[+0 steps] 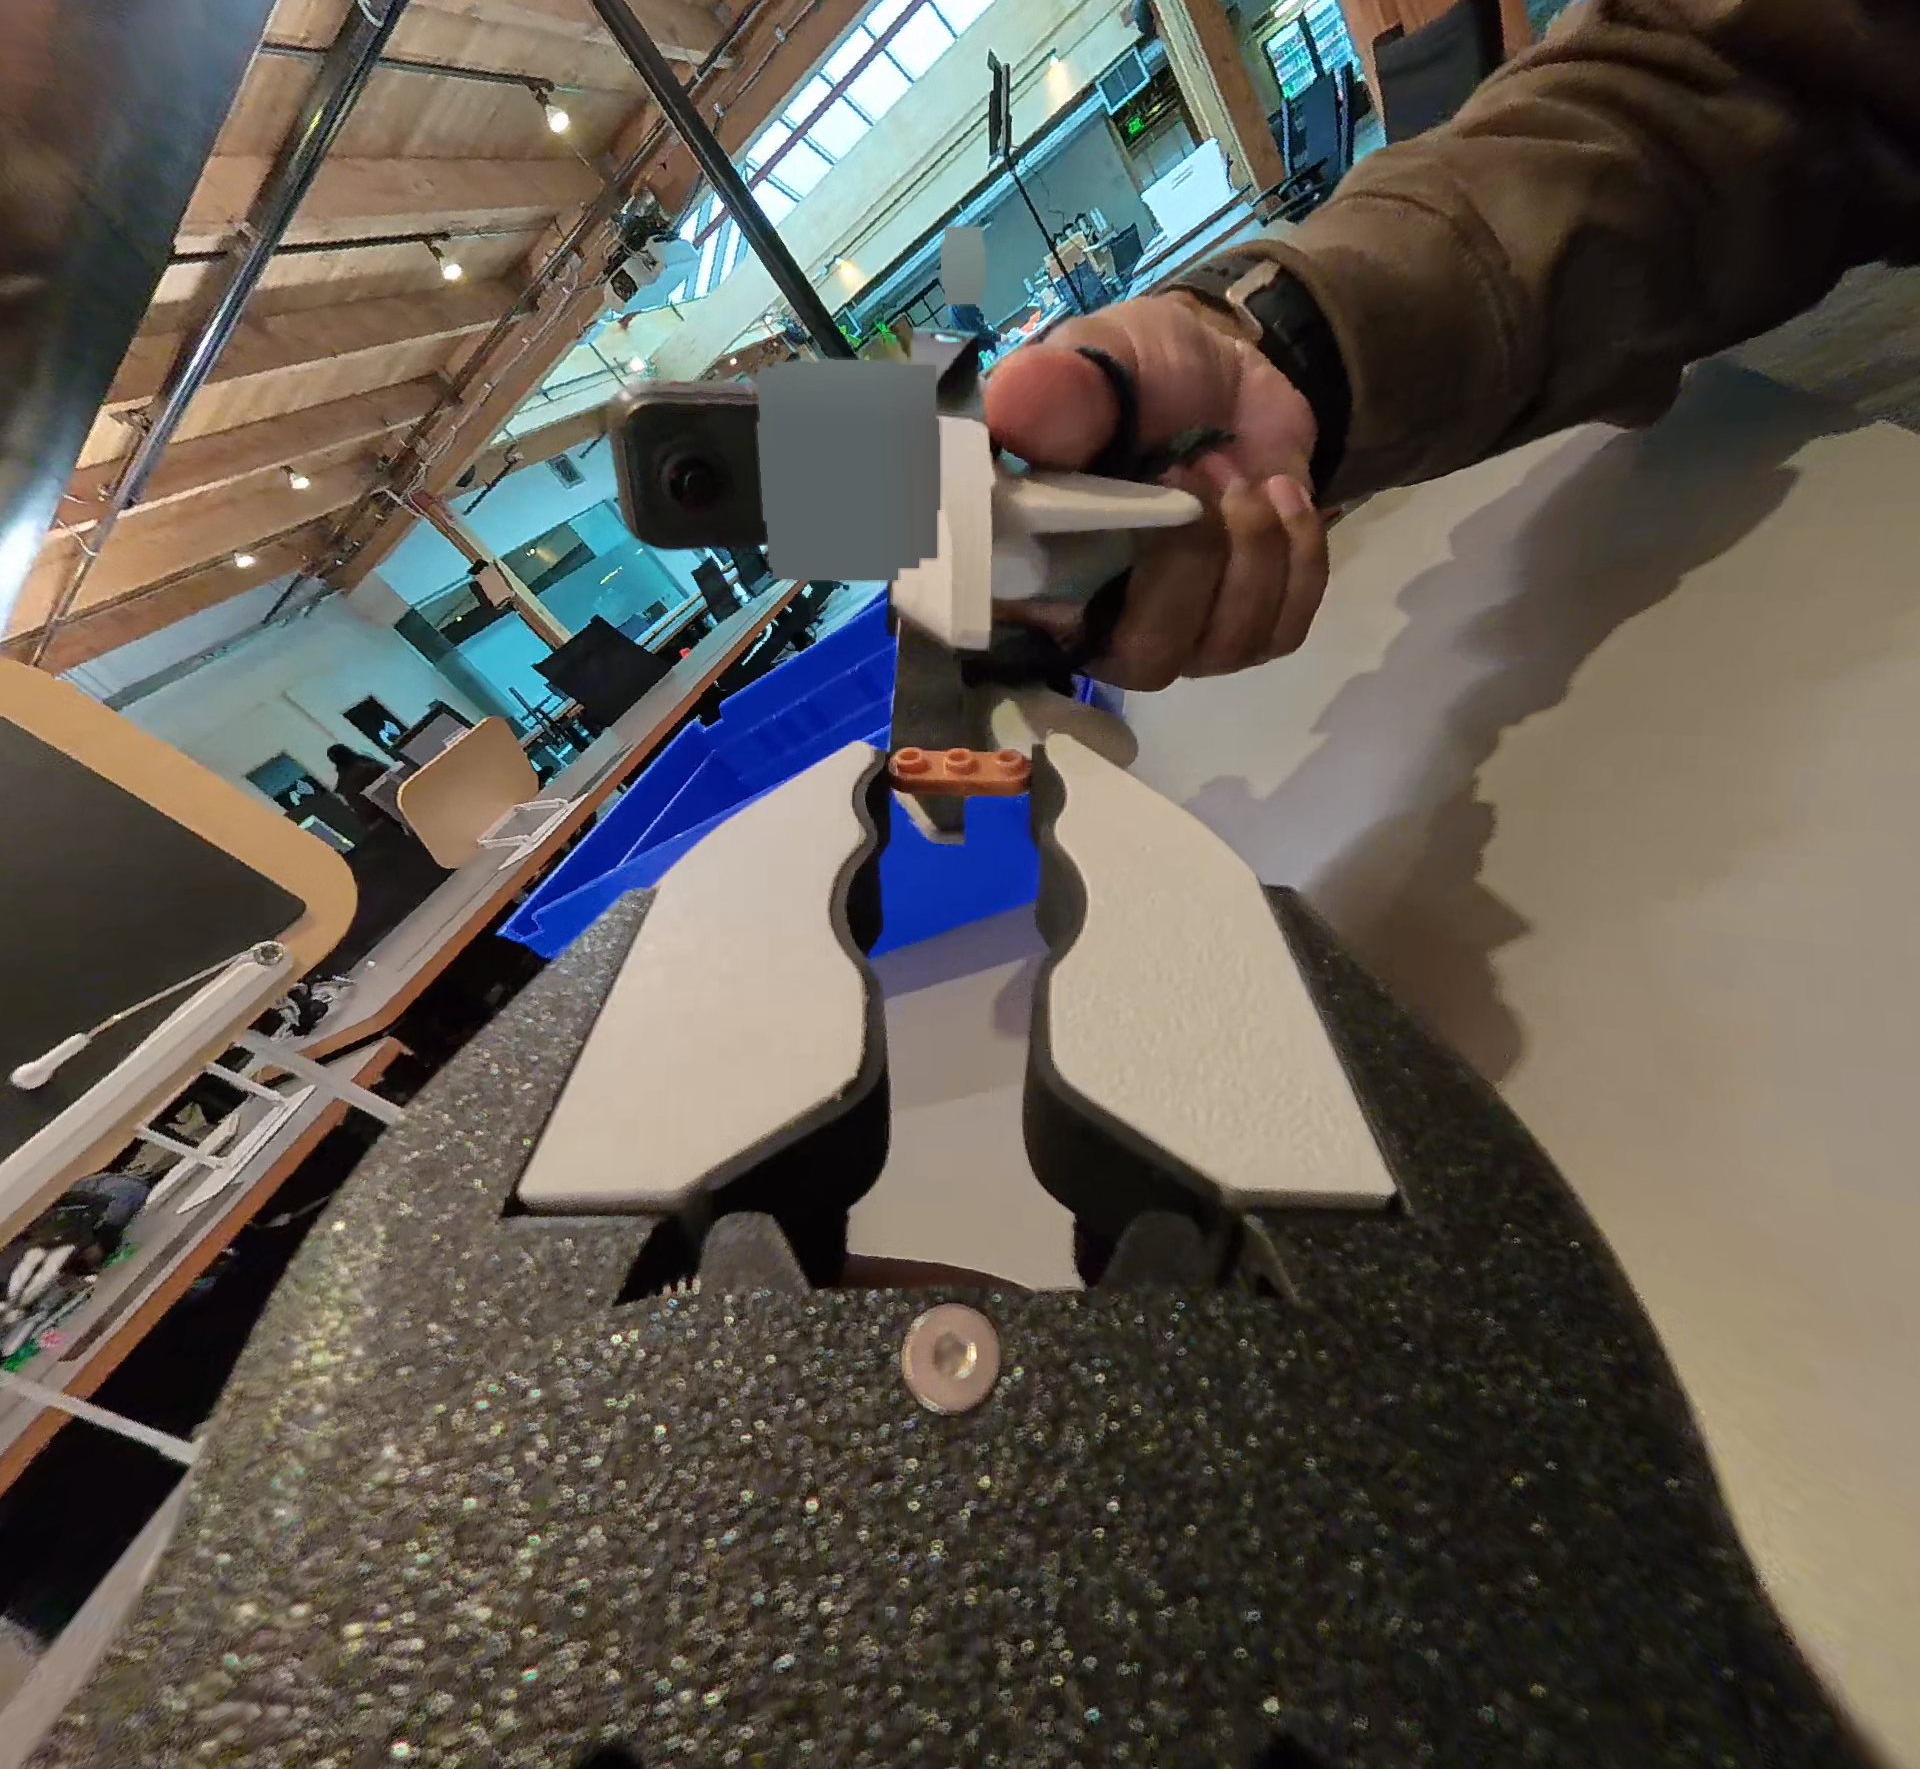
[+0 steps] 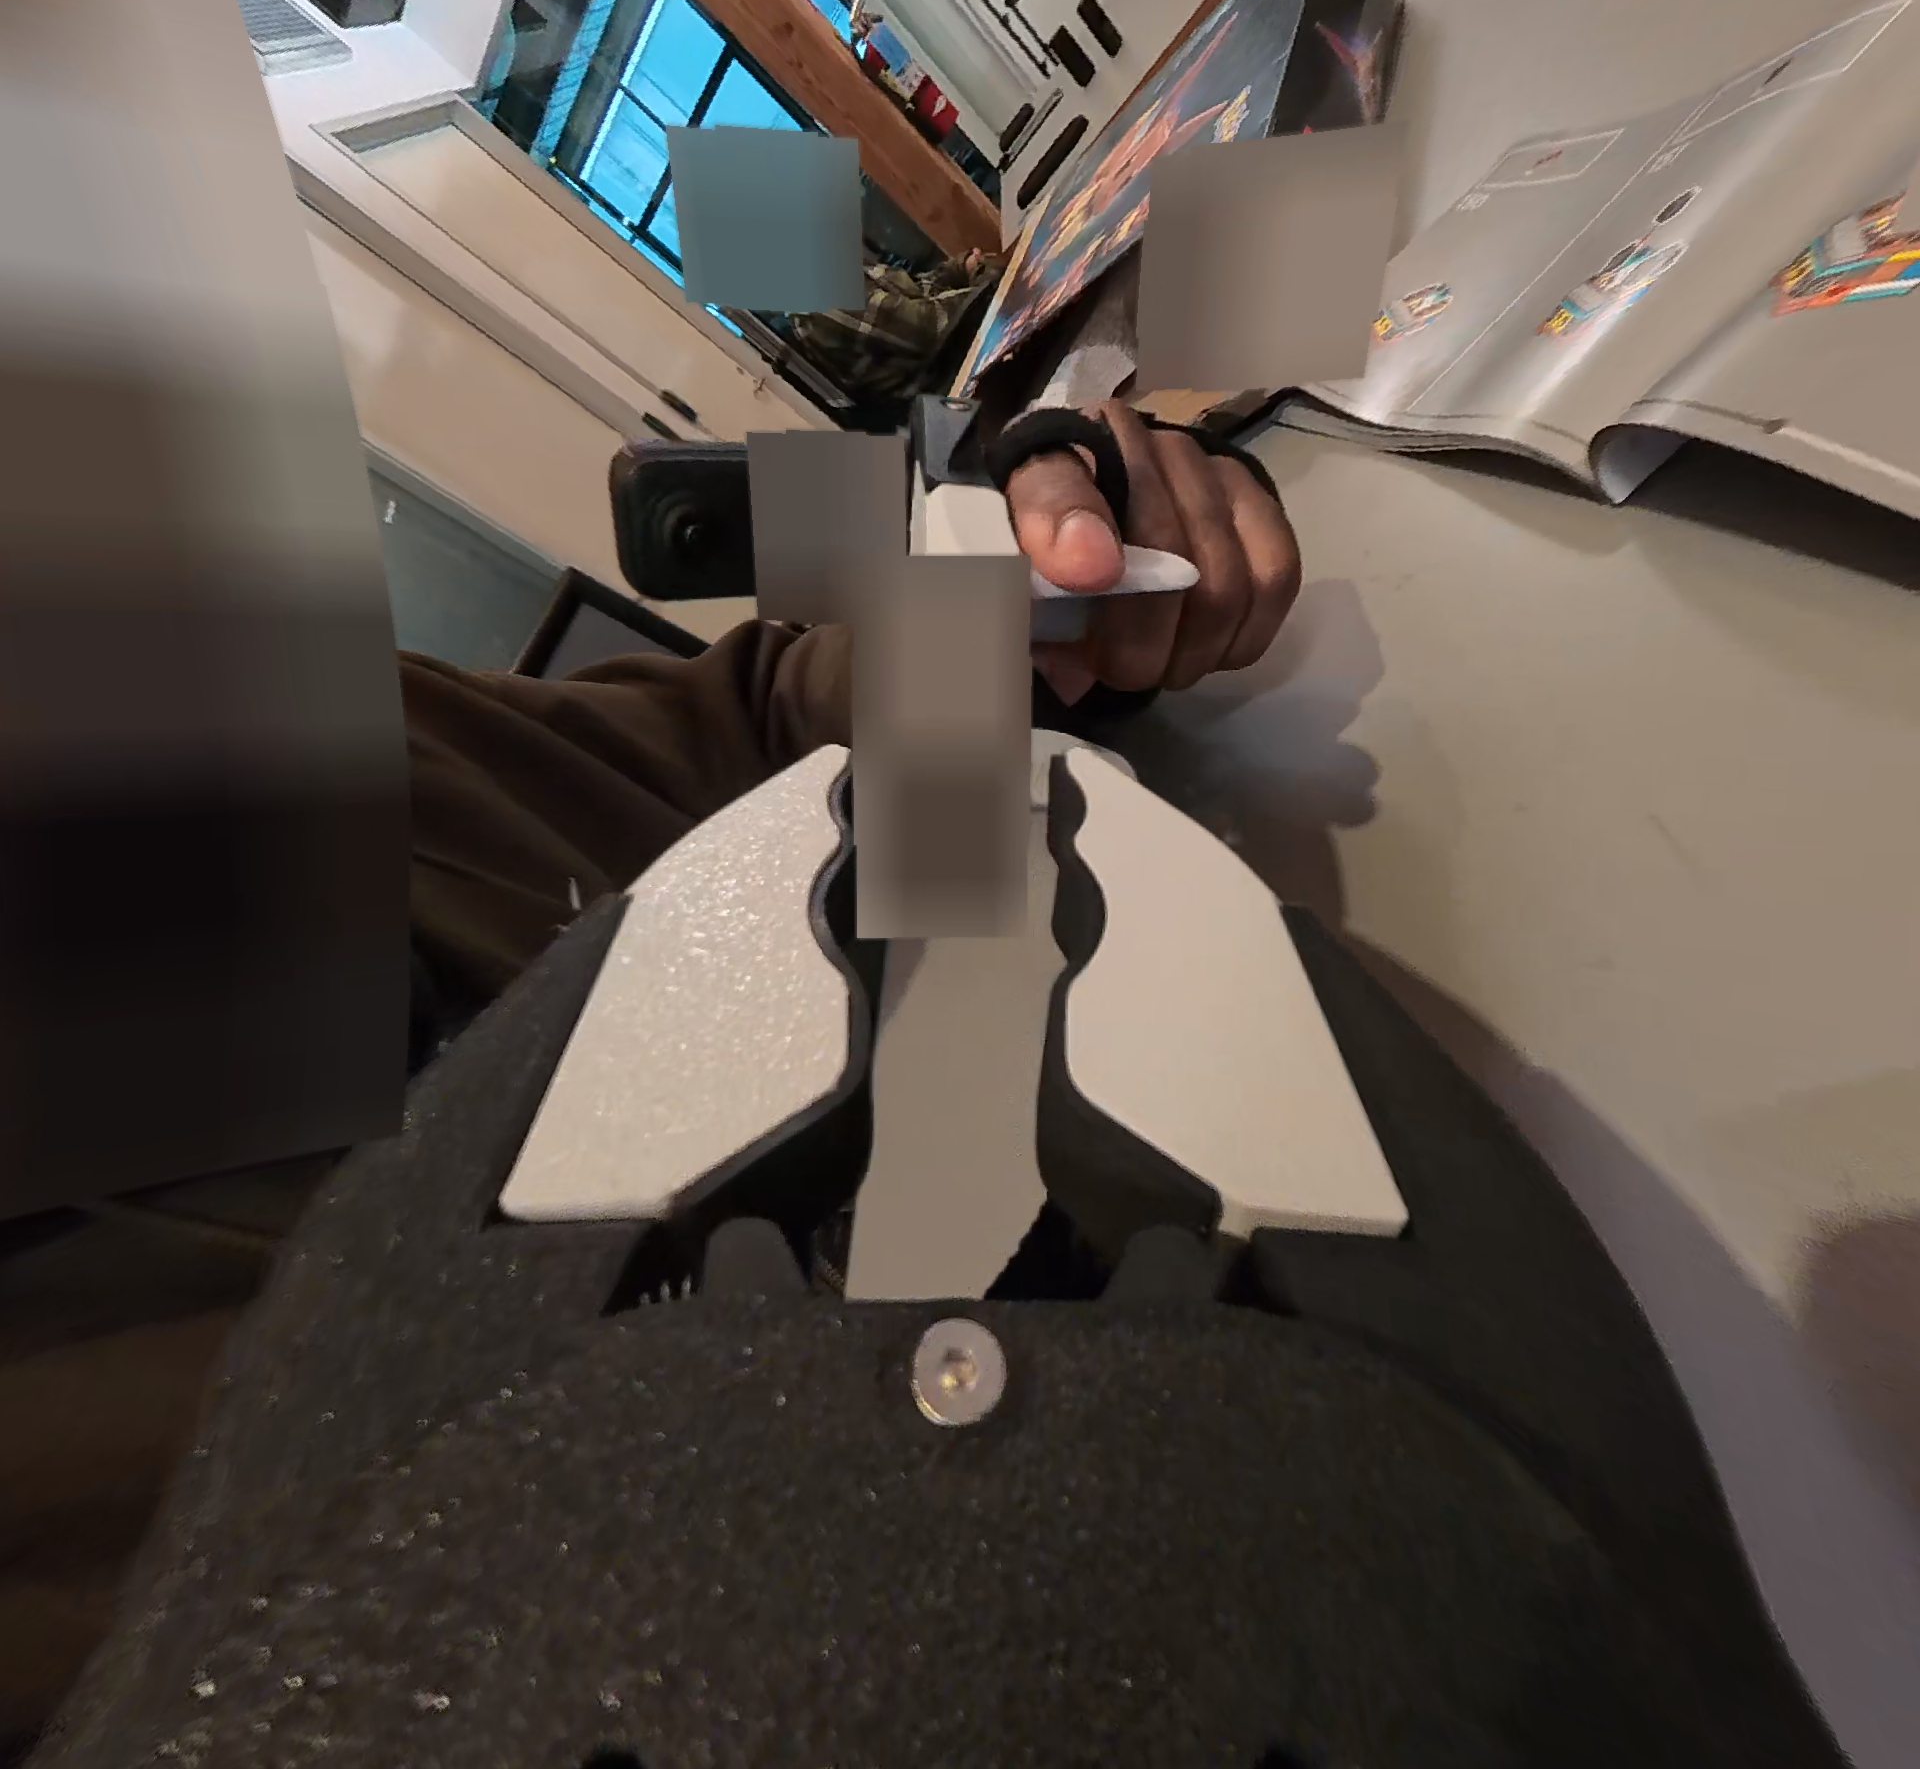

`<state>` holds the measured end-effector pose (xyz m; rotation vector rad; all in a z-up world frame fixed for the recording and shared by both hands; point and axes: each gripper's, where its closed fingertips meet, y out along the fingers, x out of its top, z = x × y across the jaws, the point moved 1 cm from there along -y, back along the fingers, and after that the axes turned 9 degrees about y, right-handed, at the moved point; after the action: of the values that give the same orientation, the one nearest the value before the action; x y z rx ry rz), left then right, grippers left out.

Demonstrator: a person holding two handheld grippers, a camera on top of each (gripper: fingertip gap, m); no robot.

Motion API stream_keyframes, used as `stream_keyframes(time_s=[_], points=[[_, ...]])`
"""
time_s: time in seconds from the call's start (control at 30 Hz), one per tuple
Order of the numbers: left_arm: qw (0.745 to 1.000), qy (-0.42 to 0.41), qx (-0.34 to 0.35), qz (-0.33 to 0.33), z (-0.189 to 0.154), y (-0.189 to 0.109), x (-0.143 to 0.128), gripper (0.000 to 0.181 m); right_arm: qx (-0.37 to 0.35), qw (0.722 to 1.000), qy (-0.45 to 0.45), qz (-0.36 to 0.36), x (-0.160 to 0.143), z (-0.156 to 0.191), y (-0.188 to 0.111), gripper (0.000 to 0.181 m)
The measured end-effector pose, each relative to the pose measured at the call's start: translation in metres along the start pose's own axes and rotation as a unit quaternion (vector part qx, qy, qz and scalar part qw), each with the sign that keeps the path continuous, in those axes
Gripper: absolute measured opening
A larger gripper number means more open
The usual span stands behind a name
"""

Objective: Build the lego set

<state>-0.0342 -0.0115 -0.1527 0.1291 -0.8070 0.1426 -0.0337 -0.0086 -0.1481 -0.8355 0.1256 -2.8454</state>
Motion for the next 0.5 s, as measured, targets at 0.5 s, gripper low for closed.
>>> stream_keyframes(time_s=[0.5], points=[[0.994,-0.11,0.018,0.012,0.011,-0.002,-0.025,0.025,-0.115,0.952,-0.271,-0.08,0.006,-0.03,-0.008,0.036]])
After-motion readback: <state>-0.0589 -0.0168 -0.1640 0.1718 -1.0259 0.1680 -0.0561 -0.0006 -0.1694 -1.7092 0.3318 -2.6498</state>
